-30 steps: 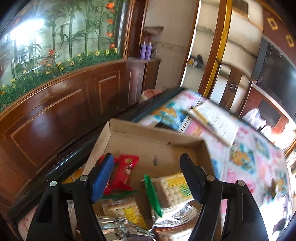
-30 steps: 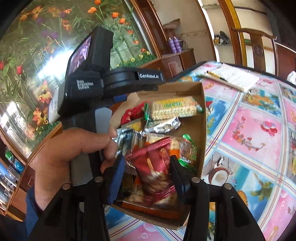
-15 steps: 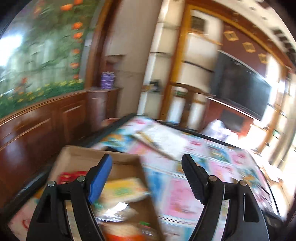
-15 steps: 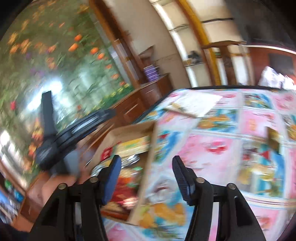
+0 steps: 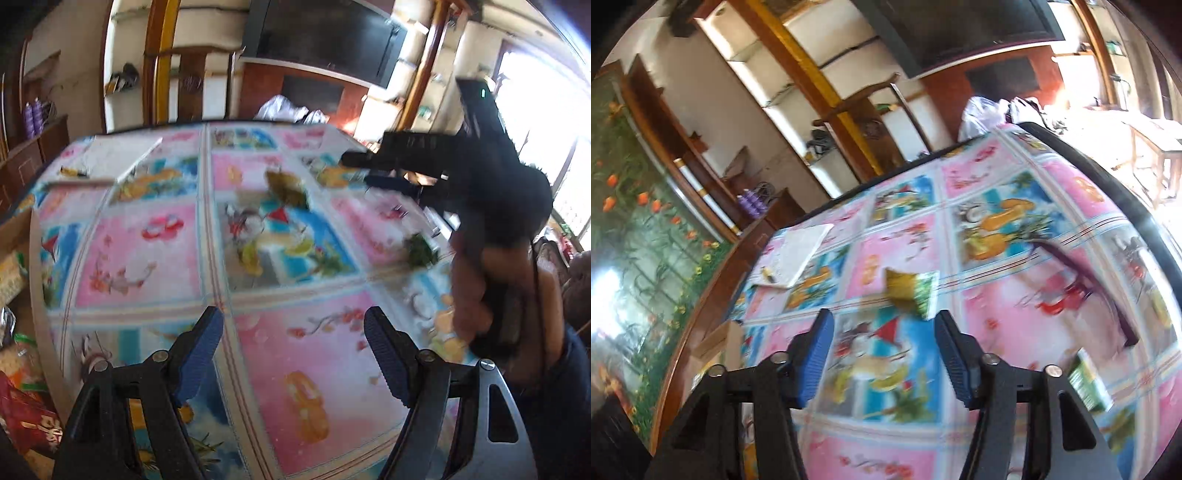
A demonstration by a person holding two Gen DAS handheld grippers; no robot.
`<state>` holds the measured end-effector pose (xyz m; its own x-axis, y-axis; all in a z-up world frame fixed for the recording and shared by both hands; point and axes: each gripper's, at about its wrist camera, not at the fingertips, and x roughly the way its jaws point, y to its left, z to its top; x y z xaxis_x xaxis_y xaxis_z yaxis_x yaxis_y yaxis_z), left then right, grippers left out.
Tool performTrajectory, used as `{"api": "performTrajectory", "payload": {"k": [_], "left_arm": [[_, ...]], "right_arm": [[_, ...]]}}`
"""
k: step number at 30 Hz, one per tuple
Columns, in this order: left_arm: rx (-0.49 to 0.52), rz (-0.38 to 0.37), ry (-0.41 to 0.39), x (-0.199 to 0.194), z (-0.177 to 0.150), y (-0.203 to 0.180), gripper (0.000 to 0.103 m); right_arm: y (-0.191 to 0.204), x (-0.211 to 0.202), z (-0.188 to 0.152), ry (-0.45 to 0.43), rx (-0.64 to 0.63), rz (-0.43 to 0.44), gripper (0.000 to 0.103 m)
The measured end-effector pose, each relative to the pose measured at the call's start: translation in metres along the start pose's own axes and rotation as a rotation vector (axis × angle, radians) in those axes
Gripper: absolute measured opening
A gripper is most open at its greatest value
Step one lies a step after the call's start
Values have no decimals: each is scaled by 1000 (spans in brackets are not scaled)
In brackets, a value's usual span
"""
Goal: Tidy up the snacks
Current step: 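Move both grippers back over the snacks on the table, then grasp the green pack with the right gripper while the left grasps the gold pack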
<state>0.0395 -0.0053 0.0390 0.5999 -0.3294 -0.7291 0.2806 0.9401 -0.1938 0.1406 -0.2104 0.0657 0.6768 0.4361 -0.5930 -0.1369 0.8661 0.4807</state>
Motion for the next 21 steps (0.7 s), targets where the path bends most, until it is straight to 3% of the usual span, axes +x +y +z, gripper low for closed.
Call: {"api": "performTrajectory", "payload": {"k": [2,8,15,17,21], "left_arm": [[-23,2,30,10,0,3,75],[-43,16,58,18,-6,10,54],[-75,14,69,16,-3,20,53],[-99,17,65,15,-2,26,53],[-131,22,45,8,1,33,53]], "right_arm": [[-10,18,14,44,7,-19,35],[-11,73,40,134,-1,-31,35],[6,131,51,222,-47,-66,35],[7,133,45,249,-64,-82,35],[17,116,22,279,-88,-34,35]]}}
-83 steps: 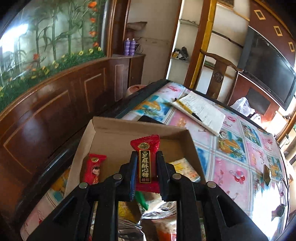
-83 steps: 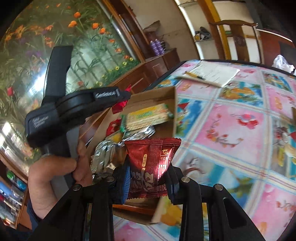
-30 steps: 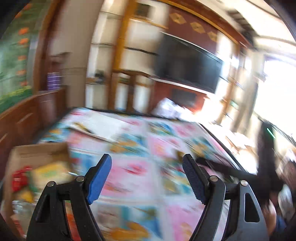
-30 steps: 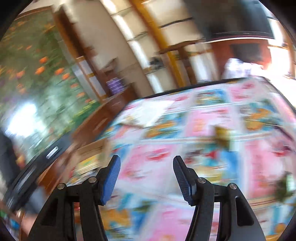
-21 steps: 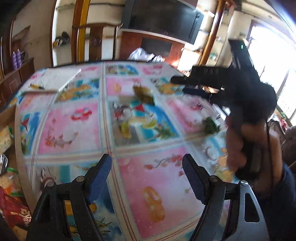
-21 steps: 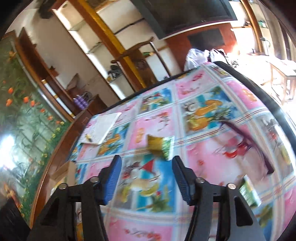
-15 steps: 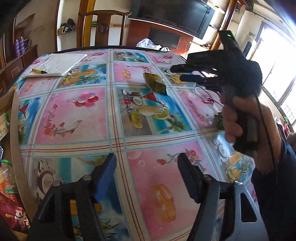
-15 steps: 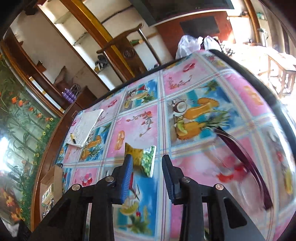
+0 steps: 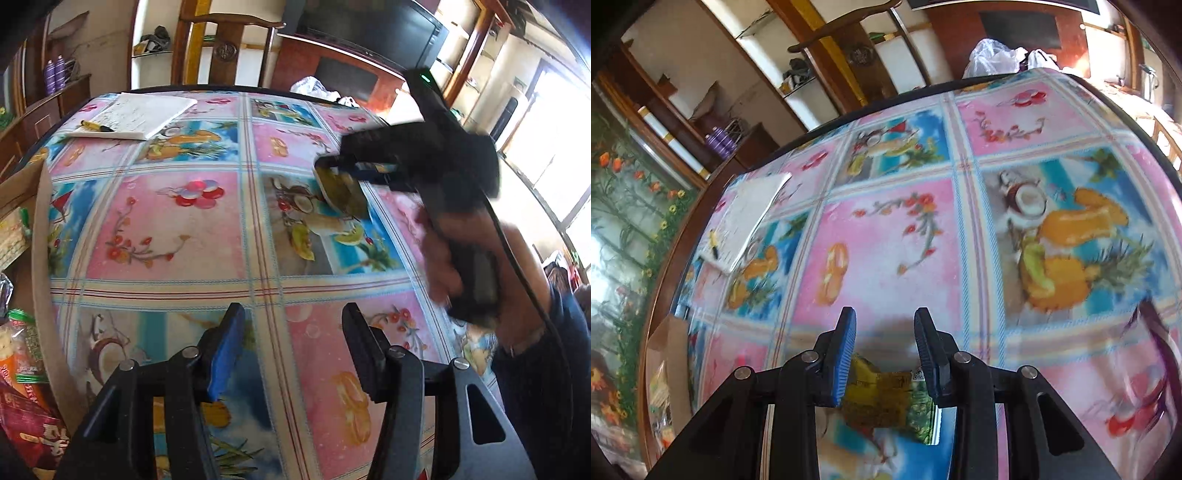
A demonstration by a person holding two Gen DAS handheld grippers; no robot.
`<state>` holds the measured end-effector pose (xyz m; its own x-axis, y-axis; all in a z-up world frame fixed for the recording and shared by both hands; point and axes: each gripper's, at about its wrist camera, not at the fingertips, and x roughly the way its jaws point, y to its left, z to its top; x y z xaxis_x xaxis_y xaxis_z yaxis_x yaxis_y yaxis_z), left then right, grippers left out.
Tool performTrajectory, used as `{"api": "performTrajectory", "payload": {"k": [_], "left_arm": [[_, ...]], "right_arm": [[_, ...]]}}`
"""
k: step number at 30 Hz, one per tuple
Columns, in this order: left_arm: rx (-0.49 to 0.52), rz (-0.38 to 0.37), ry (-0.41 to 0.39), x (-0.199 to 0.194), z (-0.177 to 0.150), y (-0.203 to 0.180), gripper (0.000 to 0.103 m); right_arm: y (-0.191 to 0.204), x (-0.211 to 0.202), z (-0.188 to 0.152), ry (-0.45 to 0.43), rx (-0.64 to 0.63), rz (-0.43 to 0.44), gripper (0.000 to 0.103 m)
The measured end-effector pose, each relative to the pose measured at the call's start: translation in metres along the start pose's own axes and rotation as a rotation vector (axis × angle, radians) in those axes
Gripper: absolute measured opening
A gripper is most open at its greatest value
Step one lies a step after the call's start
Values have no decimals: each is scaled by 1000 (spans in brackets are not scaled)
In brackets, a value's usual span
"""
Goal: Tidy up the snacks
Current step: 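Grasp the green pack with the right gripper while the left grasps the gold pack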
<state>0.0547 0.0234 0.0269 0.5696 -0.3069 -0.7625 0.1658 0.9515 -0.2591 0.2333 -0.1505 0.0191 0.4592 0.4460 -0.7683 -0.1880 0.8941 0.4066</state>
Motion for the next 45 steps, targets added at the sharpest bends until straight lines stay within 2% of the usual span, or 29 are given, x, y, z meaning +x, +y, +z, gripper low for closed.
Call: {"api": "performTrajectory", "payload": {"k": [4,7,8,9,10,11,13,14,15,18,22,24,30,32,34,35,36,41,44,45], "left_arm": [[-13,1,-19,-5,2,3,54],[-16,-22,-30,-10,2,3,55],[-14,-27,-34,-11,2,3,56],[-8,-29,-40,-12,2,2,57],[-1,-31,-45,-13,2,0,58],[2,-35,-45,-12,1,-1,58],[19,-41,-40,-11,1,-5,58],[26,-40,-41,-11,1,-7,58],[32,-42,-43,-11,1,-8,58],[36,-48,-48,-12,1,-8,60],[28,-38,-31,-6,0,-5,61],[28,-44,-27,-5,0,-5,61],[29,-51,-30,-5,0,-6,63],[26,-56,-30,-5,0,-6,64],[22,-59,-28,-5,0,-6,66],[22,-60,-29,-5,0,-6,66],[22,-58,-30,-5,0,-6,66],[9,-56,-36,-7,1,-3,66],[12,-58,-36,-7,1,-3,66],[16,-61,-35,-7,1,-3,67]], "right_arm": [[15,-17,-39,25,-18,34,35],[19,-33,-75,93,28,152,35],[17,-46,-85,93,42,204,35],[13,-61,-88,49,48,216,35],[3,-91,-91,-56,38,191,35],[-4,-107,-93,-117,26,150,35],[-28,-142,-93,-249,25,-9,35],[-40,-152,-94,-280,42,-65,36],[-57,-158,-95,-285,82,-85,39],[-85,-153,-102,-232,163,-36,39],[-102,-141,-107,-191,220,-73,39],[-99,-138,-110,-172,218,-77,39],[-59,-108,-115,-49,123,70,46],[-45,-108,-117,-58,61,51,47],[-35,-111,-118,-77,3,20,59],[-33,-111,-120,-83,-9,11,71],[-30,-110,-121,-82,-18,3,74],[-18,-91,-125,-40,-48,-16,74],[-6,-86,-126,-64,-102,-67,73],[-1,-85,-128,-63,-130,-95,62]]}}
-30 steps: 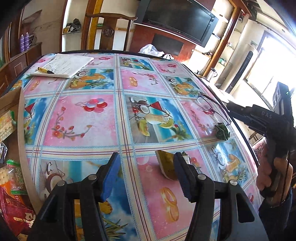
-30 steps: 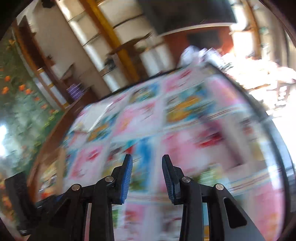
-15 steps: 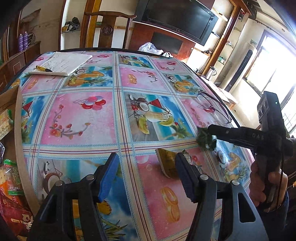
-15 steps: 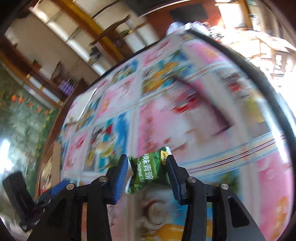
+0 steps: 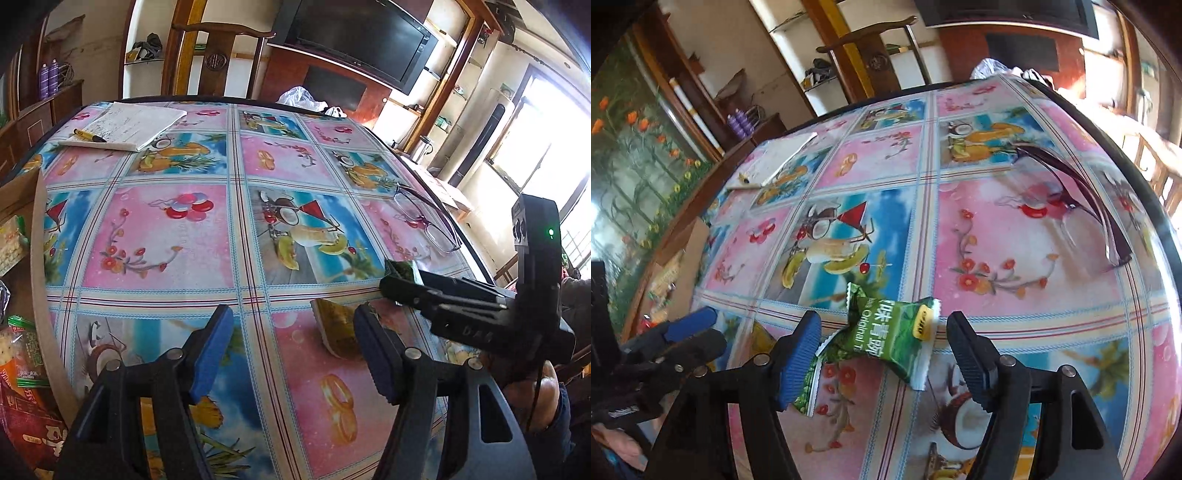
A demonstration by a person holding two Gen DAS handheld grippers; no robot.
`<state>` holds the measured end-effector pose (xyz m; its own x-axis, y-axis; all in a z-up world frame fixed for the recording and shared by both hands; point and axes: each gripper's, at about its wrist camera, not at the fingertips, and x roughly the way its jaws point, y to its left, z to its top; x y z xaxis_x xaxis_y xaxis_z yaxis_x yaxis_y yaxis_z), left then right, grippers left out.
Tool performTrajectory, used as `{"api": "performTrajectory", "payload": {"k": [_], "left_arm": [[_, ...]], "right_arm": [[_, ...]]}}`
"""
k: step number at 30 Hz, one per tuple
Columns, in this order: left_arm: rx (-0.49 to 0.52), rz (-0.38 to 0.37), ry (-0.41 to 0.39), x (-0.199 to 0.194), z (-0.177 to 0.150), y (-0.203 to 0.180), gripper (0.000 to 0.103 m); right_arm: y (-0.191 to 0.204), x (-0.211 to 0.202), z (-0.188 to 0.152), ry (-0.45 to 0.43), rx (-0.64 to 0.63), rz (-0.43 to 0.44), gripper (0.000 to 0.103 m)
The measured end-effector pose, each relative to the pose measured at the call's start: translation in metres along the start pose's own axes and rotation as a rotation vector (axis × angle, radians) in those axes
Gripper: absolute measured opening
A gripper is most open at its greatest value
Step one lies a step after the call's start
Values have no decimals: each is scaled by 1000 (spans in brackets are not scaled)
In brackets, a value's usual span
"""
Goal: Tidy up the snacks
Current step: 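Grasp the green pack with the right gripper while the left grasps the gold pack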
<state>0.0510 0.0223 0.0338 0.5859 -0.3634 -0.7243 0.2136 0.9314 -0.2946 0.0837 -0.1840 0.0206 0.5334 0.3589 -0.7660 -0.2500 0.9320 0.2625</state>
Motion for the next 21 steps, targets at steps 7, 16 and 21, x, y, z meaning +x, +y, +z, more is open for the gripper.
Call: {"api": "performTrajectory", "payload": {"k": [7,16,21], "left_arm": [[72,-53,7,0,-2,-19,79],[137,38,82,31,-7,-58,80],[210,98,98,46,-13,-73,46]], "right_arm": [[11,-5,-3,-26,-58,4,38],[-23,-33,8,-120,48,9,37],[-21,-41,8,-136,67,39,38]]}}
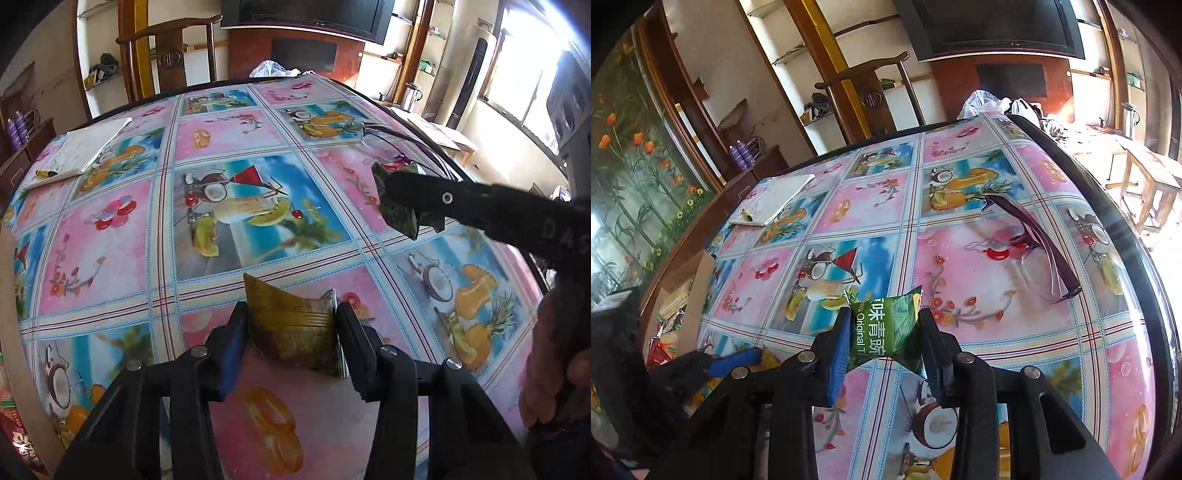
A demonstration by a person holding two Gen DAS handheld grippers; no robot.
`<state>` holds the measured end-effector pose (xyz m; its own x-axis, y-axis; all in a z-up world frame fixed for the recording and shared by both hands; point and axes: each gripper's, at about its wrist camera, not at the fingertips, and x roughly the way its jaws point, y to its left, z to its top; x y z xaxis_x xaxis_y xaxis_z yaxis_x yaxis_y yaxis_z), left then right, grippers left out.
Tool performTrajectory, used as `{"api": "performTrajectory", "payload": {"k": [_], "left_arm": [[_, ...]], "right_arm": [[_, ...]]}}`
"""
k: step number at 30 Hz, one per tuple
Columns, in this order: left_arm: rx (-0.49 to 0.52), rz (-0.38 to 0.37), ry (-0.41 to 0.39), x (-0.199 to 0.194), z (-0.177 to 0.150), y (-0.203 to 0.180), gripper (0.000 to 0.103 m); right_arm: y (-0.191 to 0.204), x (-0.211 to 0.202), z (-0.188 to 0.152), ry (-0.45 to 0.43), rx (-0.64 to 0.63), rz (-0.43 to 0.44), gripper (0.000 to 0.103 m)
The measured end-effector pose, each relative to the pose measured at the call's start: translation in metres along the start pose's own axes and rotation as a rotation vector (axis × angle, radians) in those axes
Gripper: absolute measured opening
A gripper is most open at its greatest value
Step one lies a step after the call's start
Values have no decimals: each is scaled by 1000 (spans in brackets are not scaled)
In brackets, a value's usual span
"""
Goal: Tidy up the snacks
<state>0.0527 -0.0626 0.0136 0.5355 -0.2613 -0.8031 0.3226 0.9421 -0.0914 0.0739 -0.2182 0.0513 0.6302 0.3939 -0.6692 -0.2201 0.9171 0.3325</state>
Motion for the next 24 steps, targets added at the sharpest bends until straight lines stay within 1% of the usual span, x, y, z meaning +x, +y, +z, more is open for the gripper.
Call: {"api": "performTrajectory", "payload": {"k": [3,5,7,9,12,15,21,24], "left_arm": [[-1,-1,-19,-2,-3,3,40],[-14,-16,-27,-4,-3,9,38],[-32,-22,-53,-10,-2,15,35],[-46,-13,-89,-18,0,21,35],[-52,37,-145,-29,4,28,35],[-59,75,-175,-34,6,33,35],[-71,85,-199,-39,8,39,35],[-67,88,-205,-41,8,38,35]], "right_arm": [[3,-2,0,0,4,28,38],[5,-3,-1,-1,-3,36,38],[9,-2,-2,0,-10,50,38],[13,-1,-4,4,-22,58,38],[20,1,-7,7,-46,66,38],[28,4,-11,10,-68,80,38],[44,7,-18,4,-139,74,38],[44,9,-19,10,-143,67,38]]}}
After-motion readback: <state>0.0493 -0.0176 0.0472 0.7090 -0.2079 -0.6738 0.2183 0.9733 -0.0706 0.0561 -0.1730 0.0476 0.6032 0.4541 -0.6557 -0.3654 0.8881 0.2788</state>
